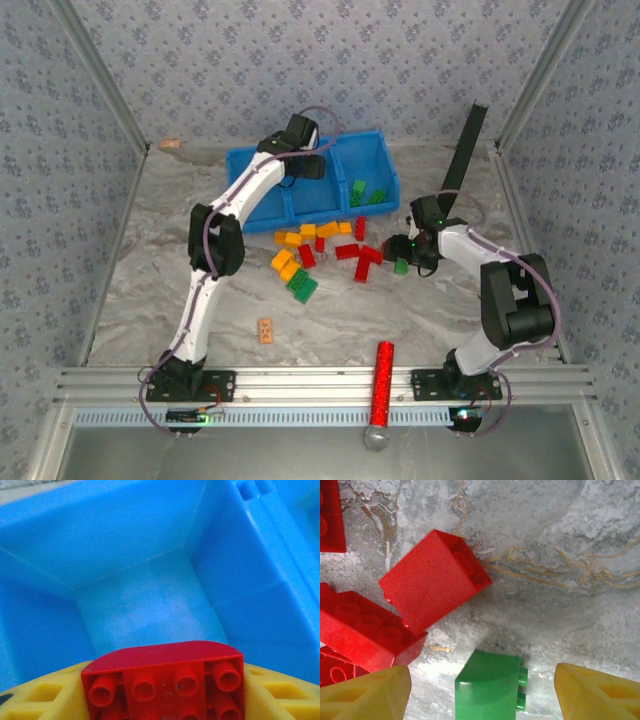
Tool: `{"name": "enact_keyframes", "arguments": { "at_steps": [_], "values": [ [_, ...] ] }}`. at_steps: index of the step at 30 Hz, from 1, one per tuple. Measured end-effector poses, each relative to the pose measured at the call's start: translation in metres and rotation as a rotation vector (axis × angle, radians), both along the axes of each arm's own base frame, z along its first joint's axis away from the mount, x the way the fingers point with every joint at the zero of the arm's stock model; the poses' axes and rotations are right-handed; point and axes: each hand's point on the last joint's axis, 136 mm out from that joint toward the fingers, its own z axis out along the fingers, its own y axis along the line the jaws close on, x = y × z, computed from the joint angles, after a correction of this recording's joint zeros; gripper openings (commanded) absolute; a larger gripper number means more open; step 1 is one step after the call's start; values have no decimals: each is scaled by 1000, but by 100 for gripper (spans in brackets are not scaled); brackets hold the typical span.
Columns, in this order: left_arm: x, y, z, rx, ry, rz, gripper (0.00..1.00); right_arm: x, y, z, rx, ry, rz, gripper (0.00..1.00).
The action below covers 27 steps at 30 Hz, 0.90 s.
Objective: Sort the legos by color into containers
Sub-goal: Place the lego in the container.
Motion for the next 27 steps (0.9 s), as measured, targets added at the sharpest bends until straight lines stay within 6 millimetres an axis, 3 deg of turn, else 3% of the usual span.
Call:
{"name": "enact_keyframes", "arguments": {
  "at_steps": [13,19,27],
  "values": [
    [-5,-17,-36,-18,73,-27,64,2,5,2,-21,-1,22,75],
    [-6,-19,-42,-25,89,-28,67,-1,2,-1,-38,6,19,59],
    [-7,-20,-42,-36,95,-28,75,-9,0,-8,-50,30,19,47]
  ]
}}
